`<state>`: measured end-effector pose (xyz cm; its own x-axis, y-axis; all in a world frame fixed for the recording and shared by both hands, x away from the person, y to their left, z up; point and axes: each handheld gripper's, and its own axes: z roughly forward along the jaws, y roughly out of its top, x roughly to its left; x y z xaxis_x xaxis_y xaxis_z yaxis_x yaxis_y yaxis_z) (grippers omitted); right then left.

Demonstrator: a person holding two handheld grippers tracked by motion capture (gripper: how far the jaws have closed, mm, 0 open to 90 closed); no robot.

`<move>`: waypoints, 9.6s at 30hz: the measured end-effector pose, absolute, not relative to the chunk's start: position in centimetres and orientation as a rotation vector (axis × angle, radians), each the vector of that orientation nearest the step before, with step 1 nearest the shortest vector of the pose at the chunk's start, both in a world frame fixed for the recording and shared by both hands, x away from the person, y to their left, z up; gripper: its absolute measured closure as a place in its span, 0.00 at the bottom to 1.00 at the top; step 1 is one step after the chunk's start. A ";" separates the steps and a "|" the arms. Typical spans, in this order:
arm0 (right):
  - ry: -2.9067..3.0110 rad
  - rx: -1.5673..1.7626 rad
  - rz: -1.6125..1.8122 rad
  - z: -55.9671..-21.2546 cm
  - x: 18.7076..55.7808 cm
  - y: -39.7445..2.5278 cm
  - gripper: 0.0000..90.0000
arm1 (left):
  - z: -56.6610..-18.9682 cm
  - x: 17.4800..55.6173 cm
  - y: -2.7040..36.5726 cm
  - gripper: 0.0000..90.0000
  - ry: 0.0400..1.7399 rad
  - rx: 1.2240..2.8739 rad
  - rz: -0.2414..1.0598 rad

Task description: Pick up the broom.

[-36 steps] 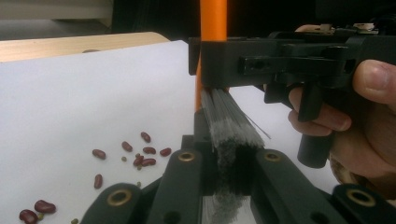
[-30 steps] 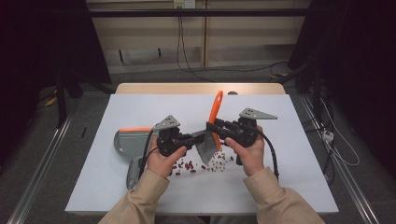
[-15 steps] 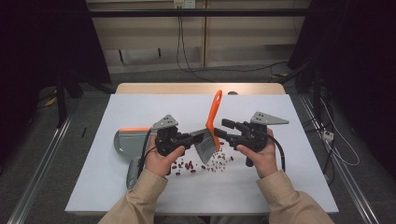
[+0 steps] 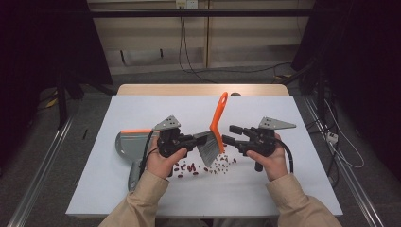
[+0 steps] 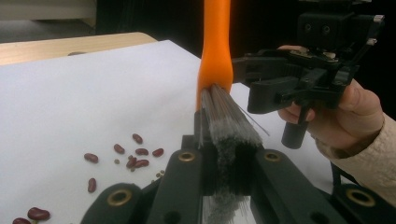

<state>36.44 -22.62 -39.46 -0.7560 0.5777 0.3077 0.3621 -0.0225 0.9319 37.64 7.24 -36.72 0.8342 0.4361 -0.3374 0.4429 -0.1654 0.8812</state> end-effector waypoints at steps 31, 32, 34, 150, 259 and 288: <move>2.234 0.820 1.905 -40.5 36.6 -21.4 0.65 | -36.5 37.6 6.8 0.95 0.568 1.768 -0.093; 2.234 0.820 1.905 -40.5 36.6 -21.4 0.65 | -36.5 37.6 6.8 0.95 0.567 1.764 -0.092; 2.284 0.797 1.886 -40.5 36.4 -21.4 0.73 | -36.5 37.7 6.9 0.95 0.574 1.739 -0.109; 2.249 1.355 1.092 -38.8 40.3 -27.4 0.79 | -37.9 38.7 16.4 0.13 0.721 1.863 0.324; 2.156 1.183 1.069 -42.8 40.9 -17.8 0.79 | -40.3 37.8 20.1 0.08 0.767 1.887 0.345; 2.137 1.069 1.218 -41.0 38.0 -17.1 0.79 | -40.1 37.5 20.4 0.08 0.764 1.878 0.347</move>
